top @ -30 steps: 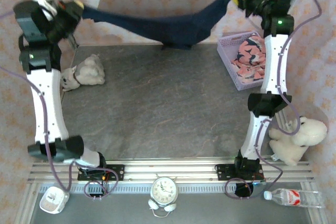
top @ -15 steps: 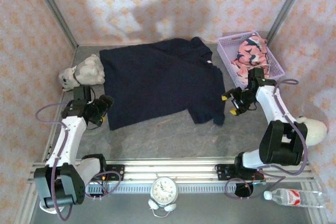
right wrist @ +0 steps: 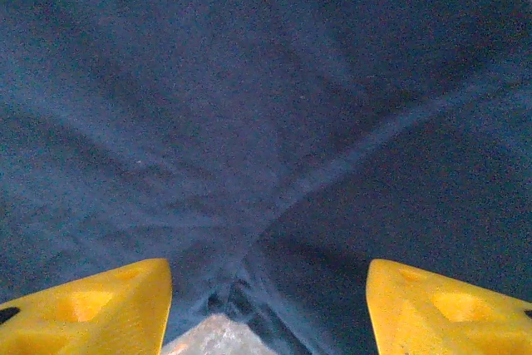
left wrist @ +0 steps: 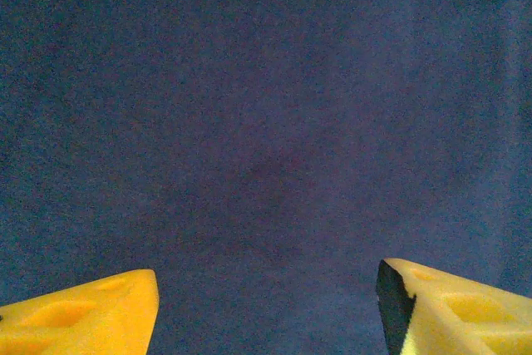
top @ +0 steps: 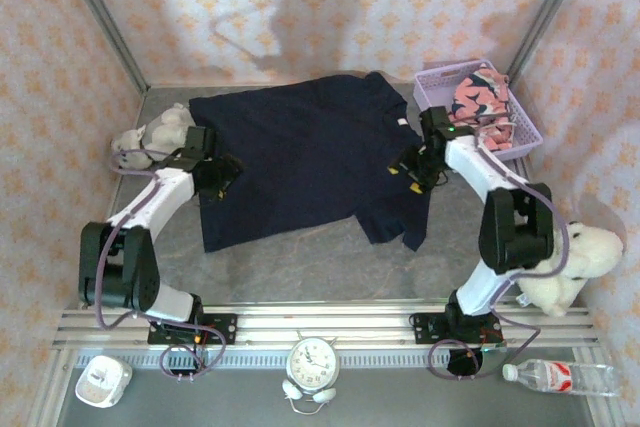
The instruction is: Fold and stack the mixed laundry pile
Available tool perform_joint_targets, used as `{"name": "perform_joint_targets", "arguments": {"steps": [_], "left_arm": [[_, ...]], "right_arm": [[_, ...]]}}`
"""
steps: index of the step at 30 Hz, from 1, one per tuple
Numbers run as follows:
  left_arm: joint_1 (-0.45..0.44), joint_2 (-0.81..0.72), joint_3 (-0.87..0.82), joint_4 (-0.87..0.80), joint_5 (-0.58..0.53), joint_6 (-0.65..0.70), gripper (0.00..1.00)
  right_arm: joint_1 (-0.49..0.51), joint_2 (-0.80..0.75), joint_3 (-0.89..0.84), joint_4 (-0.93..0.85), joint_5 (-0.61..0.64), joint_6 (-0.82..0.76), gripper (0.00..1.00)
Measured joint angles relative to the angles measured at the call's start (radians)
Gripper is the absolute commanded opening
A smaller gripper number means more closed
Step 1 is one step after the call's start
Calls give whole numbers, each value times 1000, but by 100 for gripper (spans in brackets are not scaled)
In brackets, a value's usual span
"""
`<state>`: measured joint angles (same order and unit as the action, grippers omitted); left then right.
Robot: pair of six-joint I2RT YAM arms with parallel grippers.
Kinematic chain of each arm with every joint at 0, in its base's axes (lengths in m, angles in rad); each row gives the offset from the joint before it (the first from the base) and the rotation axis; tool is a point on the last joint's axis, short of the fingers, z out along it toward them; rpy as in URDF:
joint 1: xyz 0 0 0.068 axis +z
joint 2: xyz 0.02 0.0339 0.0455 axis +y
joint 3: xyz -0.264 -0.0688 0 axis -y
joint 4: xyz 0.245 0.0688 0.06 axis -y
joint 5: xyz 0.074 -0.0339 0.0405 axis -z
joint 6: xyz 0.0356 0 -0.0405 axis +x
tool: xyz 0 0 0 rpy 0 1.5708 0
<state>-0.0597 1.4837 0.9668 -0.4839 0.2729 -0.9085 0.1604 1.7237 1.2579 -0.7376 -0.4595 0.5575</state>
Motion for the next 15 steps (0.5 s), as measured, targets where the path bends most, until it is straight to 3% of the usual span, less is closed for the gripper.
{"name": "perform_joint_targets", "arguments": {"steps": [7, 15], "left_arm": [[-26, 108, -77, 27, -43, -22, 77], [-26, 138, -83, -2, -99, 71, 78]], "right_arm": [[6, 127, -31, 83, 62, 8, 69], [9, 71, -138, 84, 175, -92, 82]]}}
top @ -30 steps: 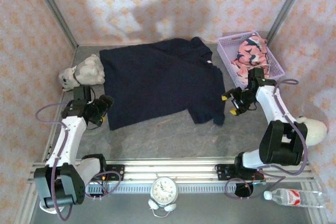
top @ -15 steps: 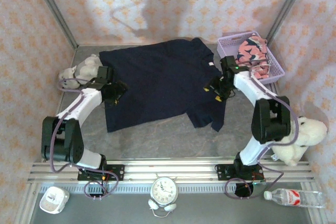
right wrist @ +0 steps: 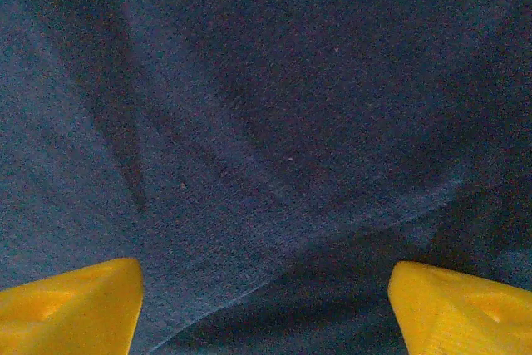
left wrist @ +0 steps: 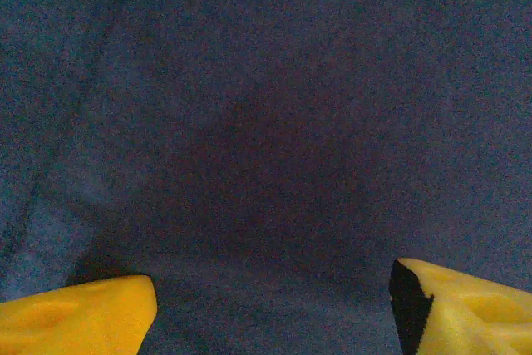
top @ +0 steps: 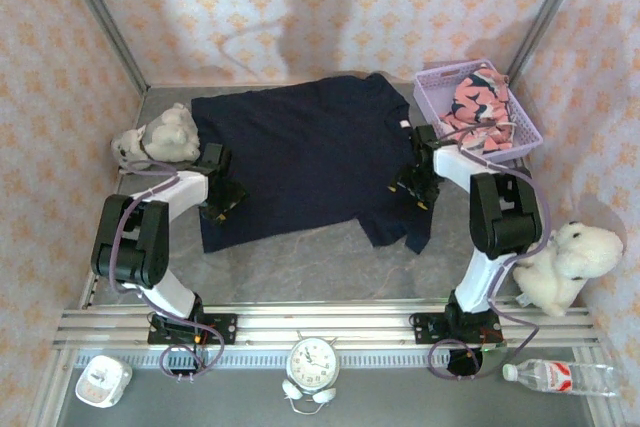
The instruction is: Fold and stack the mixed laundry pile
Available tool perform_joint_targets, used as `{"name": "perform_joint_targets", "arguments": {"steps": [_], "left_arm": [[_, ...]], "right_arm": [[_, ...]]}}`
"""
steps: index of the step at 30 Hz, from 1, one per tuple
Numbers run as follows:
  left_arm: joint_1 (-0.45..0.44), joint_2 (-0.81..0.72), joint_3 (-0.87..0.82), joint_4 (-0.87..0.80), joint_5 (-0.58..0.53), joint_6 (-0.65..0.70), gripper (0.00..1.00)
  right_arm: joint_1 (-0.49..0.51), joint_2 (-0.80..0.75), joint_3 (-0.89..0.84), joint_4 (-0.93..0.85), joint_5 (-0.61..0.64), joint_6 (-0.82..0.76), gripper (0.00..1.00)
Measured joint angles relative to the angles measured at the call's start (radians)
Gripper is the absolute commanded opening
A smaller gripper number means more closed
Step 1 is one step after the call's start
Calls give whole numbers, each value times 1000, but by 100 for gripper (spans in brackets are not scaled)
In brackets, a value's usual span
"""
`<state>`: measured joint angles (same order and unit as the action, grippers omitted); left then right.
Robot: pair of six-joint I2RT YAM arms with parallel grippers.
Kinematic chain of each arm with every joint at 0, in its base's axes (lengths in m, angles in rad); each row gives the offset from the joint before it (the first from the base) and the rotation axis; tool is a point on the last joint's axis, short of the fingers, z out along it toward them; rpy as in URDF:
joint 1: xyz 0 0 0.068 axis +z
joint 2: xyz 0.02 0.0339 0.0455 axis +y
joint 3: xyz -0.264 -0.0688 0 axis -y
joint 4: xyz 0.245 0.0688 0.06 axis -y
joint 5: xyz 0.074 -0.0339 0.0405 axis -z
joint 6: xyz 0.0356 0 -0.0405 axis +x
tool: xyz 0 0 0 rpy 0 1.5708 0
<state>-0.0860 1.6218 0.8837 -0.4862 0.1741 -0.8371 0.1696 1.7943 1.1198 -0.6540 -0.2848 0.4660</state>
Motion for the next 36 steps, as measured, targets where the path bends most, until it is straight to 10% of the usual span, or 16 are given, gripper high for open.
{"name": "perform_joint_targets", "arguments": {"steps": [17, 31, 36], "left_arm": [[59, -57, 156, -277, -83, 164, 100], [101, -234, -122, -280, -26, 59, 73], [102, -265, -194, -264, -7, 23, 64]], "right_arm": [[2, -377, -227, -211, 89, -82, 78], [137, -394, -394, -202, 78, 103, 55], [139, -357, -404, -155, 49, 111, 24]]}}
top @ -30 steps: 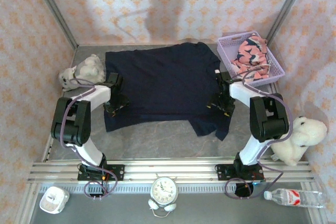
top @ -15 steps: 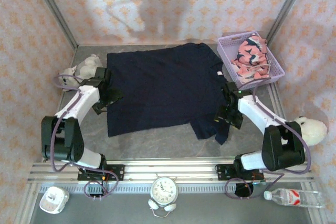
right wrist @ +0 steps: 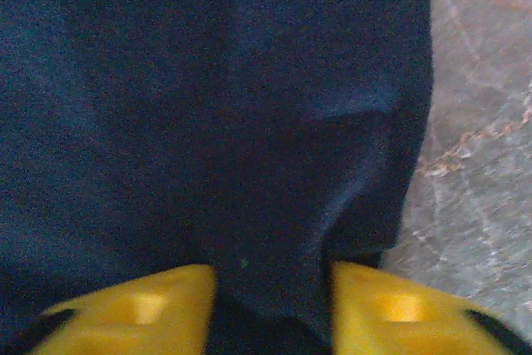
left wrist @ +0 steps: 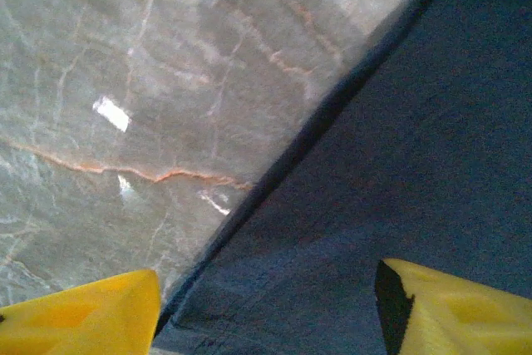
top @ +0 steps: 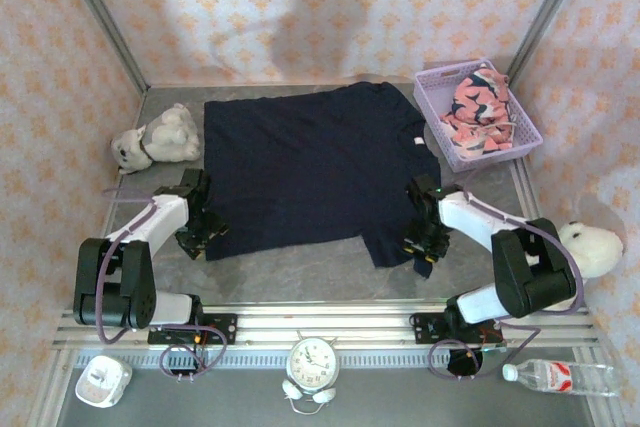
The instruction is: Fold and stack the mixed laundry pile
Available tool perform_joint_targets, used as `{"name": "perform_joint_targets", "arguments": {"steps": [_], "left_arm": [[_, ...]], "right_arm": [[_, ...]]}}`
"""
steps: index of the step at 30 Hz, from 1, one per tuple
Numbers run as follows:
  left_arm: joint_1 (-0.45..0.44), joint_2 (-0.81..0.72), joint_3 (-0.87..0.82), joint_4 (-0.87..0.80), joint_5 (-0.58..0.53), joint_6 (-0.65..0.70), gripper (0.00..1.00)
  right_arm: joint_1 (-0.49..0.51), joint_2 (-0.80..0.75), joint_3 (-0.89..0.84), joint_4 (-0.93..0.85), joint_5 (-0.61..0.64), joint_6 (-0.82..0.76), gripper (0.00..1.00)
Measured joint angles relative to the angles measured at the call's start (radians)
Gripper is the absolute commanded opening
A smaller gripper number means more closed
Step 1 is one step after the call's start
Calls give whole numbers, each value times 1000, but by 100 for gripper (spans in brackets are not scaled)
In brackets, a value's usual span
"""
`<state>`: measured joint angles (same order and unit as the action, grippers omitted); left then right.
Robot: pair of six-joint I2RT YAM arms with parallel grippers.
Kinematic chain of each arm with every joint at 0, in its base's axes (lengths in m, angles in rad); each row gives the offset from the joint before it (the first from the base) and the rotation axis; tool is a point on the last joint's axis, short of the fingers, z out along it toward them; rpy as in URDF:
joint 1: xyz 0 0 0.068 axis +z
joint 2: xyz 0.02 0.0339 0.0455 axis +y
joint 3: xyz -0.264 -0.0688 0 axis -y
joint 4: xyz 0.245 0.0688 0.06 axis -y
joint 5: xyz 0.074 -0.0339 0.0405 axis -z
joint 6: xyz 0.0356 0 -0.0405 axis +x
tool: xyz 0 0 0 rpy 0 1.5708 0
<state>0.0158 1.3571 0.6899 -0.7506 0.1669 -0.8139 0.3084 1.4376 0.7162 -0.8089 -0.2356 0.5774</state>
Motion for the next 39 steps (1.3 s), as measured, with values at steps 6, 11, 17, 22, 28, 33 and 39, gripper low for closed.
{"name": "perform_joint_targets", "arguments": {"steps": [6, 11, 17, 22, 28, 33, 39], "left_arm": [[-3, 5, -24, 41, 21, -22, 57], [-39, -5, -47, 45, 27, -35, 30], [-49, -27, -63, 64, 35, -35, 0], [-48, 16, 16, 11, 7, -17, 0], [-20, -18, 192, -26, -2, -7, 0], [44, -32, 270, -10, 0, -19, 0], [85, 111, 354, 19, 3, -53, 5]], "right_arm": [[0, 13, 18, 13, -13, -2, 0], [0, 13, 22, 10, -15, -2, 0], [0, 13, 51, 8, -1, -9, 0], [0, -9, 156, -53, 39, -44, 0], [-18, -32, 380, -141, 76, -121, 0], [-51, 95, 634, -170, 106, -181, 0], [-70, 389, 960, -163, 101, -214, 15]]}}
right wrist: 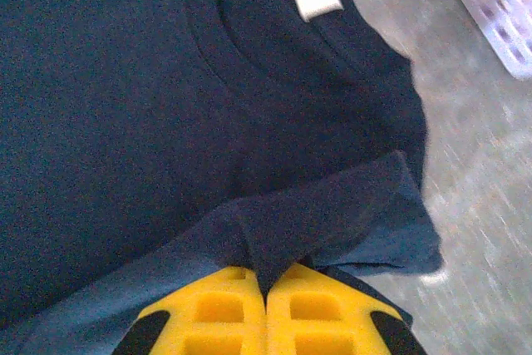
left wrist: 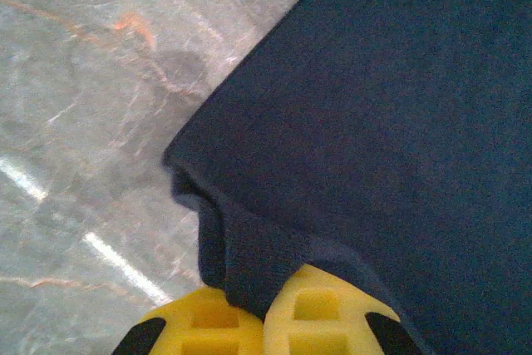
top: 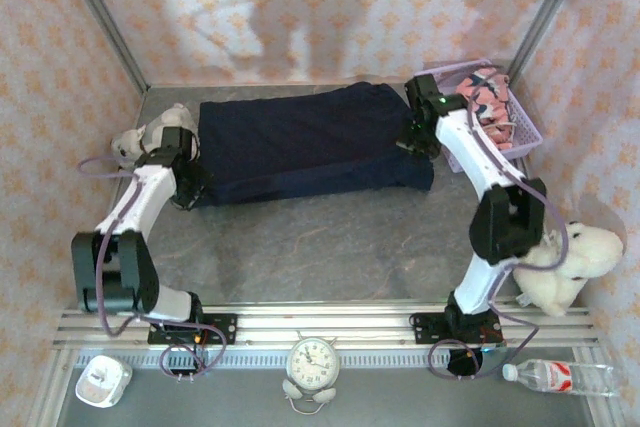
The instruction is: Fold and stack the mixed laundry pile
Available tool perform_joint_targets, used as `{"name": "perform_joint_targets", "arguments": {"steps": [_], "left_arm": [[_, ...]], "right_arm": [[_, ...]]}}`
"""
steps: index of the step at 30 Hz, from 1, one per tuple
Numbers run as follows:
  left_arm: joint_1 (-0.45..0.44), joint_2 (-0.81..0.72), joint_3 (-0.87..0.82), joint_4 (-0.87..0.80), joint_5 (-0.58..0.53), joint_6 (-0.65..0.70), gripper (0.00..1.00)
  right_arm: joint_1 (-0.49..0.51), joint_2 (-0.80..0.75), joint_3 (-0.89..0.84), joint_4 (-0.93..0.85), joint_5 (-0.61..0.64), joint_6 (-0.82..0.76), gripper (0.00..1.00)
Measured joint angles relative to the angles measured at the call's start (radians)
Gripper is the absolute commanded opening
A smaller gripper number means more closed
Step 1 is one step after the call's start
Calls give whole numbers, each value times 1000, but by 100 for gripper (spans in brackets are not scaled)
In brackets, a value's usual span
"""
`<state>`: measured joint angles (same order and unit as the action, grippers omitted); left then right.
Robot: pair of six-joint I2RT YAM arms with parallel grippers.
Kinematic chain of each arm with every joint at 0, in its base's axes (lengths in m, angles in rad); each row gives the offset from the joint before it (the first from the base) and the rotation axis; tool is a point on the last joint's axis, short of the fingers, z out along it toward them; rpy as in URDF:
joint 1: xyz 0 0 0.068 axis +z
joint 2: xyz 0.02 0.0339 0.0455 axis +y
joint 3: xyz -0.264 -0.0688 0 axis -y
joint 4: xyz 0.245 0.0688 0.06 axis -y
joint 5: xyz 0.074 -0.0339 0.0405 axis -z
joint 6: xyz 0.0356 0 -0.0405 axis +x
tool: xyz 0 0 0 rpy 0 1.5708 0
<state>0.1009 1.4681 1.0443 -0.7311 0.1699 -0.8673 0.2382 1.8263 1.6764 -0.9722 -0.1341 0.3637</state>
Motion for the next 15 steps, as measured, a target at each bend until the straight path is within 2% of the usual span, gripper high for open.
{"name": "perform_joint_targets", "arguments": {"steps": [1, 2, 3, 4, 7, 10, 12, 15], "left_arm": [[0, 56, 42, 2, 2, 2, 19], [0, 111, 87, 2, 3, 4, 58], [0, 162, 133, 2, 2, 7, 75], [0, 219, 187, 1, 2, 12, 83], [4, 340, 313, -8, 2, 31, 86], [4, 361, 348, -21, -2, 56, 86], [-2, 341, 345, -39, -5, 74, 85], [-34, 267, 294, -41, -9, 92, 78]], "right_arm": [[-2, 65, 69, 2, -4, -1, 32], [-2, 126, 133, 4, -5, -2, 48], [-4, 188, 203, 4, -6, -2, 56], [-7, 248, 268, 5, -5, -3, 61], [-17, 364, 383, 11, 5, -11, 63], [-26, 371, 373, 7, 17, -18, 62], [-29, 326, 293, 29, 29, -22, 62], [-32, 200, 84, 46, 46, -25, 57]]}}
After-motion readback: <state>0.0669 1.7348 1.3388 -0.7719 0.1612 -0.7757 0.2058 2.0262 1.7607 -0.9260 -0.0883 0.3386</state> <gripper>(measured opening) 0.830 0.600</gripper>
